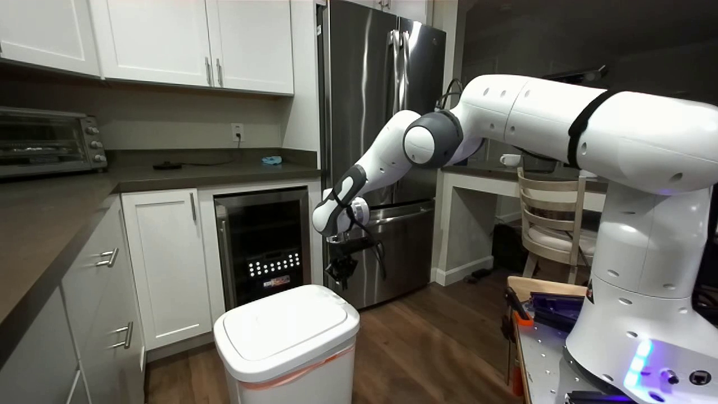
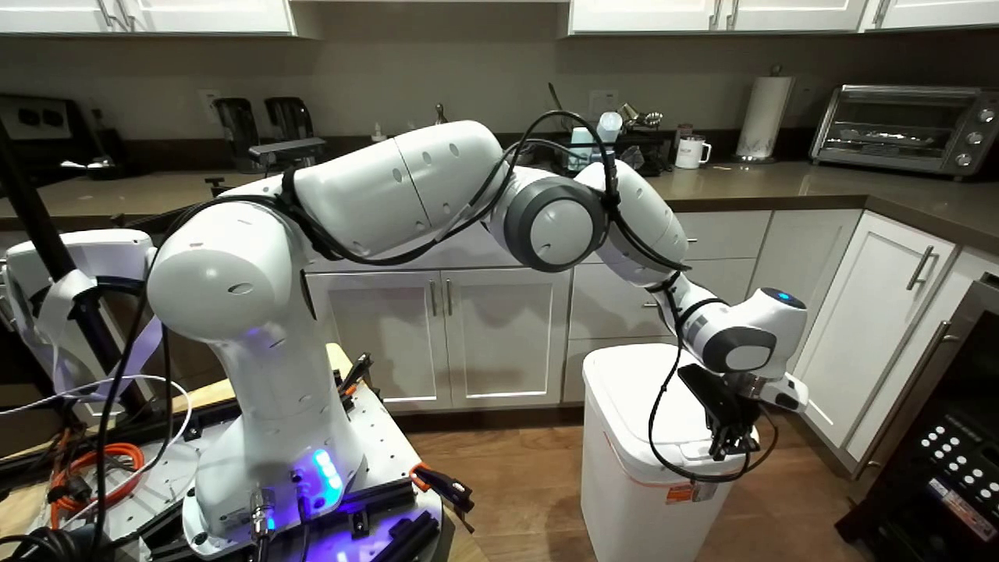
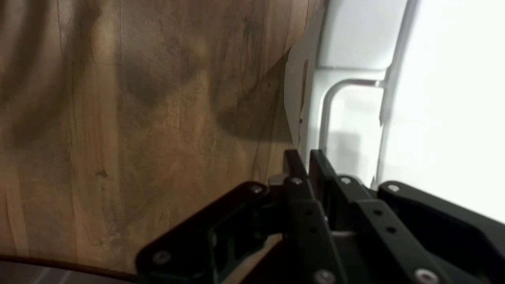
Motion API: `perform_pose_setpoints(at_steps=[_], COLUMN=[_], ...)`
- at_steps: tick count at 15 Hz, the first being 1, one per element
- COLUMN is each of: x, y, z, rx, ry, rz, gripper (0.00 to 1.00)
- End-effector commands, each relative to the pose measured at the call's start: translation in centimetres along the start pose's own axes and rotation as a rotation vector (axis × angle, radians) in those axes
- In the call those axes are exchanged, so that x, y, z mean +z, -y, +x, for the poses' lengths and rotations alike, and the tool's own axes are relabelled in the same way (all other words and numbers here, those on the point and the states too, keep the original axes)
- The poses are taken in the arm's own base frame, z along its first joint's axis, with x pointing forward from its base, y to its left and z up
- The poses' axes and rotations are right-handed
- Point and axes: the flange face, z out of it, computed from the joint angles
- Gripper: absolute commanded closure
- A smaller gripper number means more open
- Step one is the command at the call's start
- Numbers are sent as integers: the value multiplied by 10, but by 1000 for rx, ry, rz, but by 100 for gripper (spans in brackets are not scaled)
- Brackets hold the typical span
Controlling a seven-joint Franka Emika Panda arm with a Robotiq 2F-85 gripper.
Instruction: Open the lid of the bin
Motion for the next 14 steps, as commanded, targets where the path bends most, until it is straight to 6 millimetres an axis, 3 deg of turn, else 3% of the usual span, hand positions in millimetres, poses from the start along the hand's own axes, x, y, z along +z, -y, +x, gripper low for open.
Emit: perform_pose_setpoints(at_steps=[1, 4, 12, 14], x=[4, 8, 16, 26], y=[1, 3, 8, 3], z=[0, -3, -1, -3], rx=[36, 44, 25, 33], ry=[51, 77, 65, 62], rz=[19, 41, 99, 119], gripper=[91, 95, 92, 97])
